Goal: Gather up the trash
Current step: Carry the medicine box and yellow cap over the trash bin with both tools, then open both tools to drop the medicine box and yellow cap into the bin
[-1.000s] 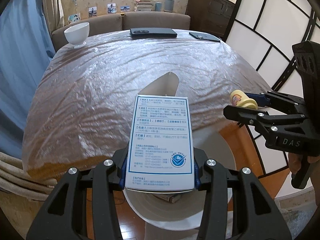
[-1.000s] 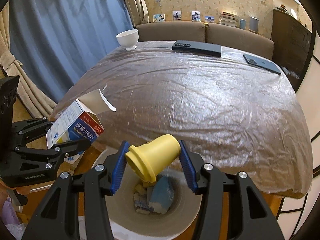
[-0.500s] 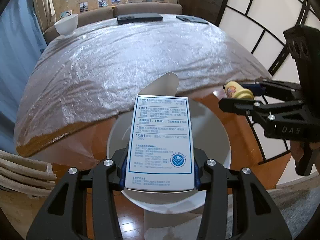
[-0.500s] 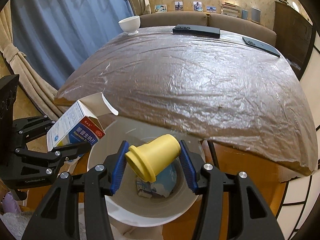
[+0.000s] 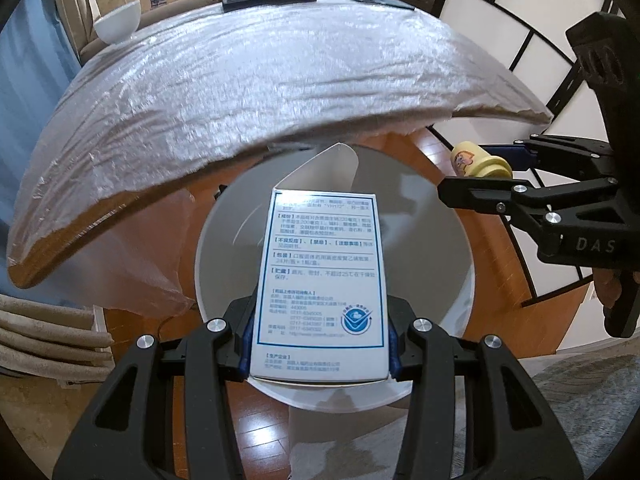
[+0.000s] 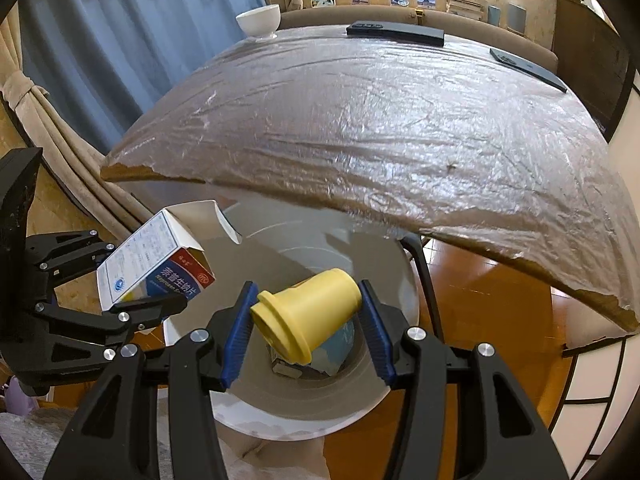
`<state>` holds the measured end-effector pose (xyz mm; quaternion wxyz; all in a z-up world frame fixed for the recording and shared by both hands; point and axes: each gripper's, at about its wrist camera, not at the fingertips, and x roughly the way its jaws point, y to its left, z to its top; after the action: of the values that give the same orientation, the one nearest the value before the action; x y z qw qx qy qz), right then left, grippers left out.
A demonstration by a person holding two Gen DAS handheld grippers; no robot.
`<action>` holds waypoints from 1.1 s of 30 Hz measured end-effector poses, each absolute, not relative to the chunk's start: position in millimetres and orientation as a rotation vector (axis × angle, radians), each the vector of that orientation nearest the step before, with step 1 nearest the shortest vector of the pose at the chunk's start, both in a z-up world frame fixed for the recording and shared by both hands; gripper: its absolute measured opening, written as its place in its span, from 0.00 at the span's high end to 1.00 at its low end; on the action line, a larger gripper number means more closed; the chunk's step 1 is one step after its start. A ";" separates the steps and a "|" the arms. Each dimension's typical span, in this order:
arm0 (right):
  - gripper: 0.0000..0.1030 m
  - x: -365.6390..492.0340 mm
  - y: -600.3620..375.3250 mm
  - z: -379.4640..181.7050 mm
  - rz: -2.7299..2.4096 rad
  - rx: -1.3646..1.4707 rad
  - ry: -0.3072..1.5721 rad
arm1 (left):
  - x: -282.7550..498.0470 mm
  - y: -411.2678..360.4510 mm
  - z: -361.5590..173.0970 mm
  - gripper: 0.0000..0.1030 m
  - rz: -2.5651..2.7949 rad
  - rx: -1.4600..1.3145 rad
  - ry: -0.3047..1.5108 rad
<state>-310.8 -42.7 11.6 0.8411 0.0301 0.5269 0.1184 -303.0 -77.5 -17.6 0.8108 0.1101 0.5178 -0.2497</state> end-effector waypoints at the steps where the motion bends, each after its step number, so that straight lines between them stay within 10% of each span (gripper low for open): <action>1: 0.51 -309.7 -42.2 8.2 0.252 0.065 1.120 | -301.7 -78.3 -21.2 0.54 -0.528 0.238 1.113; 33: 0.51 -294.6 -53.8 -57.1 0.186 0.082 1.221 | -279.5 -105.2 -86.1 0.54 -0.460 0.314 1.213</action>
<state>-294.6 -53.8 -57.1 0.8144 0.0384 0.5724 0.0874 -279.5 -105.2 -86.1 0.7854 0.1454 0.5627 -0.2132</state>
